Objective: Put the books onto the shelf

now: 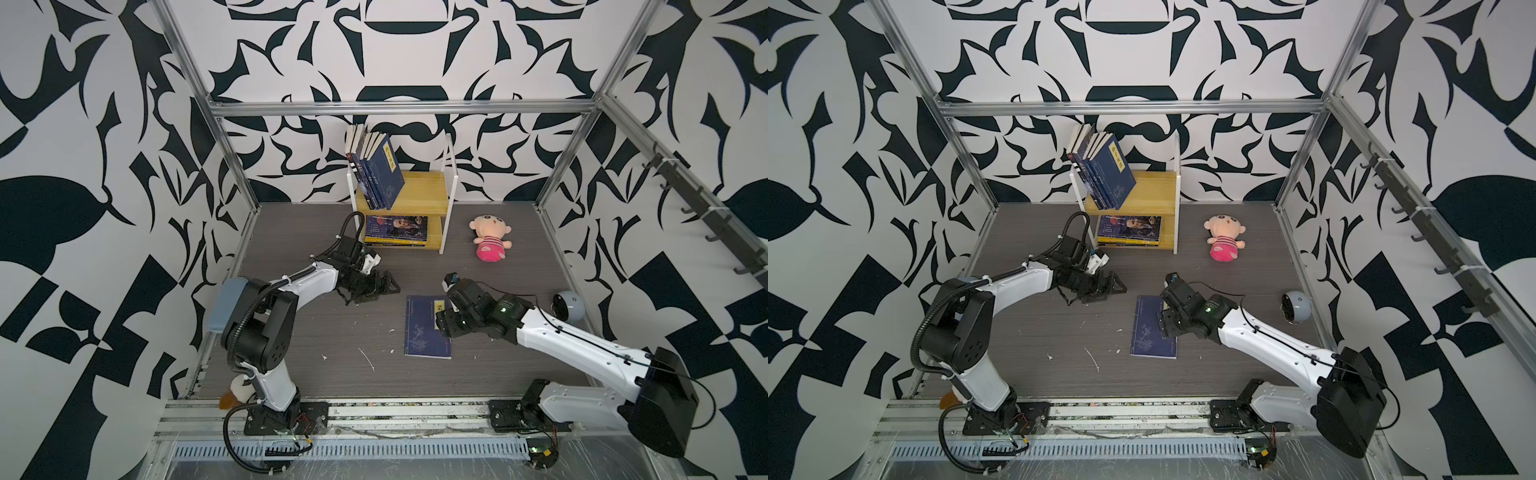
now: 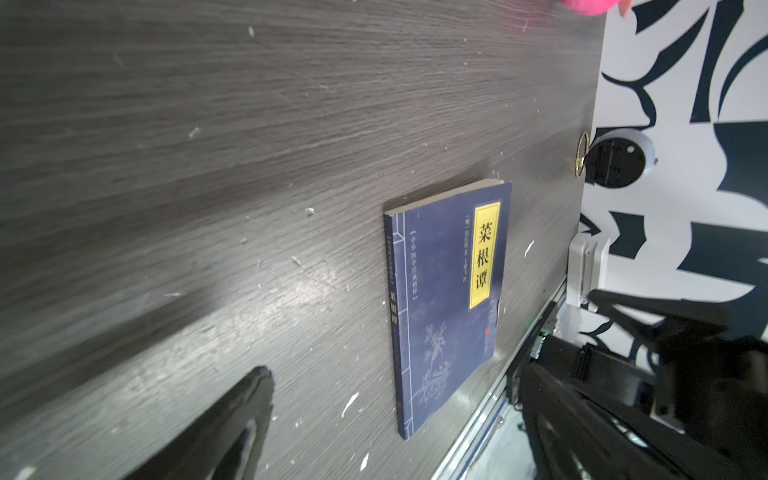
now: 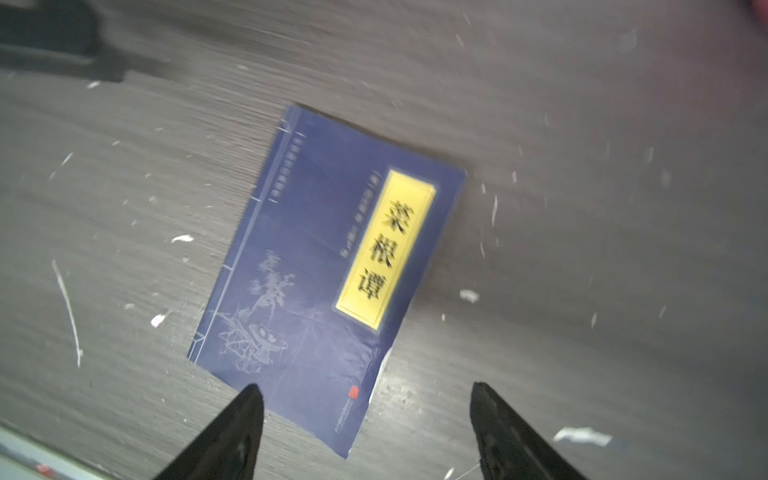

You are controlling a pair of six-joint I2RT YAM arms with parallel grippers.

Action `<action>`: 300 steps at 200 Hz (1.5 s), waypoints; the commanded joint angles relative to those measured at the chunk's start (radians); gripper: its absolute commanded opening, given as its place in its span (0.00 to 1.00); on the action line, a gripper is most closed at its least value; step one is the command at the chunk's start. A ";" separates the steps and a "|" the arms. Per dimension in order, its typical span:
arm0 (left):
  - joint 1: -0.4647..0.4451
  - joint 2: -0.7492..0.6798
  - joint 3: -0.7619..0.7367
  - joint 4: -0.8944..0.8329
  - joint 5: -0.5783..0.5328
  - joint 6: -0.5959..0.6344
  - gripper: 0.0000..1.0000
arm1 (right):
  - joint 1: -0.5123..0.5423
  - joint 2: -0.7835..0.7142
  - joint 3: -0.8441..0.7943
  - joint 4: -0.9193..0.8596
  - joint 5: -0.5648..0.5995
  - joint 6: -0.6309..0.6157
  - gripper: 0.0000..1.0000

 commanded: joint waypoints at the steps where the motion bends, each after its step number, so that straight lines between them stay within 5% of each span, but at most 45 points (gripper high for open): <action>1: -0.006 0.035 -0.004 0.055 0.046 -0.090 0.96 | -0.044 -0.018 -0.090 0.117 -0.055 0.235 0.80; 59: -0.029 0.147 0.037 0.035 0.098 -0.117 0.94 | -0.110 0.120 -0.267 0.472 -0.227 0.305 0.69; 120: -0.014 0.231 0.041 0.053 0.165 -0.163 0.91 | -0.059 0.443 -0.168 0.794 -0.400 0.377 0.52; 169: 0.025 0.185 0.002 0.105 0.237 -0.203 0.72 | -0.017 0.612 -0.050 0.877 -0.460 0.370 0.48; 235: 0.035 0.085 -0.043 0.250 0.384 -0.323 0.54 | -0.017 0.592 -0.022 0.984 -0.515 0.363 0.45; 300: 0.036 0.019 -0.066 0.344 0.465 -0.397 0.54 | -0.051 0.576 -0.021 1.081 -0.616 0.346 0.43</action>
